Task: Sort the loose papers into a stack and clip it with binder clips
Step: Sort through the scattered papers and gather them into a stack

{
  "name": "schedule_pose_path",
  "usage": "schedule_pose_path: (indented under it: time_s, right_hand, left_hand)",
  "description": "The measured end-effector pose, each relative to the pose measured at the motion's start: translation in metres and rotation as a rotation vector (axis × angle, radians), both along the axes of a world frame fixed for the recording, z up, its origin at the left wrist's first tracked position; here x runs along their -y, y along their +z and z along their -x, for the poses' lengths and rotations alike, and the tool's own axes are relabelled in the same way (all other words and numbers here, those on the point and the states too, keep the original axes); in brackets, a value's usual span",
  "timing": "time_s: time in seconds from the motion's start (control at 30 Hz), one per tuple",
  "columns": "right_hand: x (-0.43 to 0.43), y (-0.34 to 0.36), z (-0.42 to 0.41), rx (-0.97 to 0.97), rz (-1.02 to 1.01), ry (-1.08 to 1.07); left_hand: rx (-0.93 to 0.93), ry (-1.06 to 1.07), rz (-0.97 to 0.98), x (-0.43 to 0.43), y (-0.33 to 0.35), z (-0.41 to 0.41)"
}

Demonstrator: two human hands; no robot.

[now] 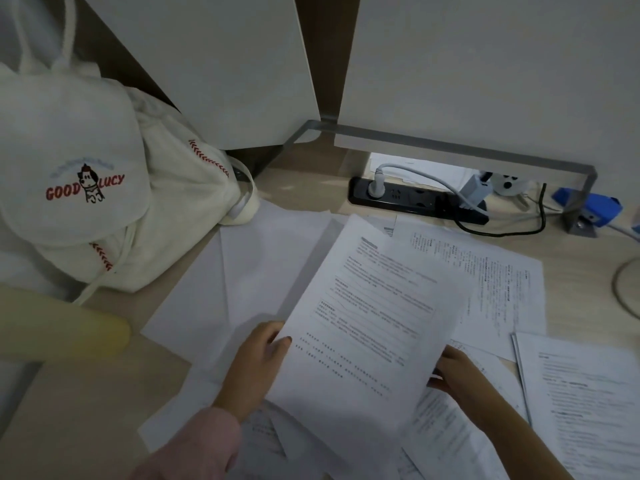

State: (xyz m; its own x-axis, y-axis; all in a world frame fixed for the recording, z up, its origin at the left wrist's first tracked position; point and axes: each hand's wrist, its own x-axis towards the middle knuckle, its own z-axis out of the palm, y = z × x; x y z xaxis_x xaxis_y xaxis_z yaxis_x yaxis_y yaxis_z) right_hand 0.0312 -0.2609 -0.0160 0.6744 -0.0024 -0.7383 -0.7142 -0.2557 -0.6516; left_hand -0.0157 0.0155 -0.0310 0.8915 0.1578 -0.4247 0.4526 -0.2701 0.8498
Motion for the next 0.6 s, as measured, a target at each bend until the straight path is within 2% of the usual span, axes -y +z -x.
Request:
schedule_pose_path:
  time_s: [0.1, 0.17, 0.23, 0.33, 0.4, 0.5, 0.6]
  right_hand:
    - [0.004, -0.001, 0.005, -0.022, -0.126, -0.139]
    - [0.005, -0.003, 0.008, -0.021, -0.253, -0.221]
    - [0.003, -0.007, 0.015, -0.014, -0.285, -0.22]
    - [-0.002, -0.014, 0.026, 0.028, -0.227, -0.12]
    - [-0.001, -0.014, 0.027, 0.048, -0.15, -0.116]
    - [0.012, -0.011, 0.024, 0.083, -0.044, -0.129]
    - [0.027, -0.012, 0.022, 0.092, 0.013, -0.105]
  left_hand:
    - [0.148, 0.08, -0.272, 0.02, -0.014, 0.007]
    - [0.152, 0.164, -0.277, 0.03, -0.018, 0.01]
    - [0.127, 0.162, -0.246, 0.039, -0.02, 0.013]
    - [0.1, 0.089, -0.251, 0.046, -0.021, 0.02]
    - [0.076, 0.164, -0.381, 0.039, -0.018, 0.02]
    - [-0.063, 0.354, -0.6, 0.016, -0.011, 0.013]
    - [-0.228, 0.348, -0.622, 0.003, -0.01, 0.003]
